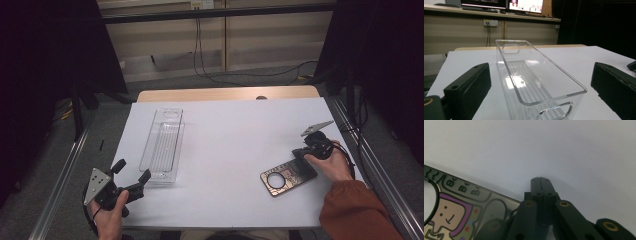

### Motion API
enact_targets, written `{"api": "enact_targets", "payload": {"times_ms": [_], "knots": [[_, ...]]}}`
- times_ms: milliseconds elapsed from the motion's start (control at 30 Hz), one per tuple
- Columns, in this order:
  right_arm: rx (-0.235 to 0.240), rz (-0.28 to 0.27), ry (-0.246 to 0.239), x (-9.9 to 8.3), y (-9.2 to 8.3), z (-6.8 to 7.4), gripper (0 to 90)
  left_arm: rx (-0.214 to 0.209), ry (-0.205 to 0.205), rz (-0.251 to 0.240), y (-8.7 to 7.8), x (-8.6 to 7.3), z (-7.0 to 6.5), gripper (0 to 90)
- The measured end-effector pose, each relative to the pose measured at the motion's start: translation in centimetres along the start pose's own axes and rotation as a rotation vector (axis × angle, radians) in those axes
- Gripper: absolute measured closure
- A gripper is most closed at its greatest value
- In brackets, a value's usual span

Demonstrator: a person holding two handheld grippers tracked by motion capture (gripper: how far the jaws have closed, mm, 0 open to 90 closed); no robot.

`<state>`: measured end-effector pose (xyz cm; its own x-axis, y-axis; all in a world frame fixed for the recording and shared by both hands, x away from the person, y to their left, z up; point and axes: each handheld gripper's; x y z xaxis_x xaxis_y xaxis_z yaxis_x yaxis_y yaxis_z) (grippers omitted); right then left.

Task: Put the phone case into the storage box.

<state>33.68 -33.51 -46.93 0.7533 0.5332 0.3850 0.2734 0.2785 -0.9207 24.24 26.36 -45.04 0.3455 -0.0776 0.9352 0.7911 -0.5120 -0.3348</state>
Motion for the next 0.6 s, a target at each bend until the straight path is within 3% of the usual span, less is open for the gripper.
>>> {"api": "enact_targets", "payload": {"times_ms": [600], "knots": [[-0.007, -0.015, 0.014, -1.5, -0.6, 0.2, 90.0, -0.01, 0.002, -0.007, 0.1, 0.0, 0.0, 2.9]]}}
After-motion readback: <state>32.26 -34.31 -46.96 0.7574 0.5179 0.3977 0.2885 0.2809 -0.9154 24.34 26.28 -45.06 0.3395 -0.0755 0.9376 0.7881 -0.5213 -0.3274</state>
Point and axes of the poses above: each handheld gripper's, and its own axes: y roughly forward along the jaws, x roughly out of its top, z roughly to its left, and after that the axes turned 12 degrees about z, right-handed
